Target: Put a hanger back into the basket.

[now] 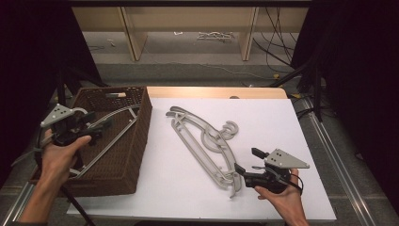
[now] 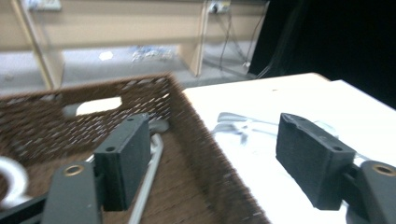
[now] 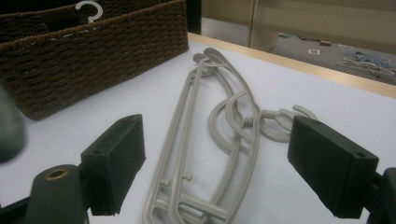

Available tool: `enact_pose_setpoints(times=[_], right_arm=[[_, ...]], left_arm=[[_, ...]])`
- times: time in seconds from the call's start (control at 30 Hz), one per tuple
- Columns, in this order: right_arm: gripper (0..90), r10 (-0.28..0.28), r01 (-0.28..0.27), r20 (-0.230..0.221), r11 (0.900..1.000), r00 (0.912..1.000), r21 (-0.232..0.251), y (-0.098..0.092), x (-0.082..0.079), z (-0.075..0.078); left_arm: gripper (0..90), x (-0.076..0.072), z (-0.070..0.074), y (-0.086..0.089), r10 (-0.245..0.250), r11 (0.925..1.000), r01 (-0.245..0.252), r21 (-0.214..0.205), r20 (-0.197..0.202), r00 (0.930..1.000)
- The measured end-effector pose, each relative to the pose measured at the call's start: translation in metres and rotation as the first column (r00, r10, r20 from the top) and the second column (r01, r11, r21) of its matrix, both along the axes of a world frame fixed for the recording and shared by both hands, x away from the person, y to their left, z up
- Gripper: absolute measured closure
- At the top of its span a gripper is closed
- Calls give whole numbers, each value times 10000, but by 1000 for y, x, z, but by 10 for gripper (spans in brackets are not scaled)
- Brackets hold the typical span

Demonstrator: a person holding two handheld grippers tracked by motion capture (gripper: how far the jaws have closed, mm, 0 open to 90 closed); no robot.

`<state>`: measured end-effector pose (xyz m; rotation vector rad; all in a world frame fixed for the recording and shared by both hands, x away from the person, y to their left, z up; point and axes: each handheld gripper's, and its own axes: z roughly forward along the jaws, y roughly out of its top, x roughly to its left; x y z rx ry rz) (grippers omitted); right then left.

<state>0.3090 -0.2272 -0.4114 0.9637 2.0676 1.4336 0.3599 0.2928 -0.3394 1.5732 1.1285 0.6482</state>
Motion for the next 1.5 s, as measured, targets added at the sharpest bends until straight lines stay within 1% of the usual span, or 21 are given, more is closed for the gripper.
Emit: enact_pose_setpoints(times=[0.07, 0.1, 0.23, 0.37, 0.5, 0.6, 0.7, 0.73, 0.77, 0.83, 0.87, 0.93, 0.97, 1.03, 1.1, 1.17, 1.2, 1.23, 1.3, 1.43, 1.5], right_arm=[[198, 7, -7, -2, 10000, 10000, -37, 1, 0, 0], [199, 15, -15, -3, 10000, 10000, -38, 1, 0, 0], [198, 48, -48, -7, 10000, 10000, -42, 1, 0, 0], [198, -19, 18, 52, 10000, 10000, 31, 1, 1, -1], [197, 86, -87, 23, 9999, 10000, 74, -1, 2, -3], [197, -21, 20, 92, 9999, 10000, 119, -2, 3, -3], [196, 7, -7, 54, 9999, 10000, 132, -3, 3, -3], [195, 41, -43, 78, 9997, 10000, 238, -3, 3, -4], [195, 60, -54, -182, 9995, 9998, 309, -2, 3, -4], [193, 47, -50, 99, 9995, 9999, 297, -3, 5, -6], [189, 31, -31, 29, 9995, 10000, 306, -3, 4, -6], [188, 25, -25, -18, 9998, 10000, 208, -3, 4, -6], [187, 11, -12, 21, 9998, 10000, 221, -3, 4, -6], [187, -24, 24, -34, 9999, 10000, 131, -4, 3, -6], [186, 15, -14, -63, 9998, 10000, 176, -4, 3, -6], [187, 49, -50, 55, 9997, 10000, 256, -2, 3, -7], [186, 50, -50, 28, 9998, 10000, 194, -2, 3, -6], [186, 80, -80, 14, 9998, 10000, 196, -2, 3, -7], [186, 50, -50, 20, 9998, 10000, 198, -1, 4, -7], [186, 12, -11, -154, 10000, 9999, 55, -2, 4, -7], [188, 53, -52, -193, 10000, 9998, 68, -2, 5, -8]], left_arm=[[204, -4, 0, -8, -212, 9998, 211, 63, 92, 9997], [196, -6, 0, -14, -368, 9993, 366, 87, 241, 9990], [162, -15, -3, -32, -903, 9957, 911, -185, 395, 9951], [162, -25, -7, -51, -1362, 9899, 1379, -329, 488, 9895], [162, -32, -13, -69, -1807, 9833, 1817, -135, 512, 9822], [162, -35, -16, -77, -1972, 9802, 1979, -19, 734, 9776], [161, -38, -19, -83, -2235, 9739, 2262, -186, 939, 9702], [160, -40, -21, -86, -2245, 9740, 2265, -66, 1086, 9684], [160, -42, -23, -87, -2268, 9736, 2283, -2, 1151, 9671], [160, -46, -27, -90, -2364, 9706, 2401, -189, 1145, 9649], [159, -48, -30, -92, -2420, 9686, 2469, -285, 1180, 9631], [159, -53, -37, -96, -2537, 9663, 2572, -138, 1214, 9596], [159, -55, -40, -97, -2552, 9662, 2579, -60, 1234, 9590], [161, -59, -46, -99, -2401, 9702, 2422, 19, 1387, 9608], [162, -63, -53, -101, -2477, 9685, 2489, 63, 1254, 9607], [162, -66, -58, -103, -2528, 9675, 2510, 304, 1316, 9585], [162, -68, -60, -103, -2516, 9678, 2485, 401, 1277, 9594], [162, -68, -60, -103, -2577, 9662, 2547, 393, 1272, 9578], [162, -71, -62, -104, -2491, 9685, 2470, 322, 1358, 9589], [161, -72, -67, -104, -2595, 9656, 2589, 229, 1383, 9558], [159, -73, -70, -104, -2726, 9620, 2716, 264, 1390, 9520]])
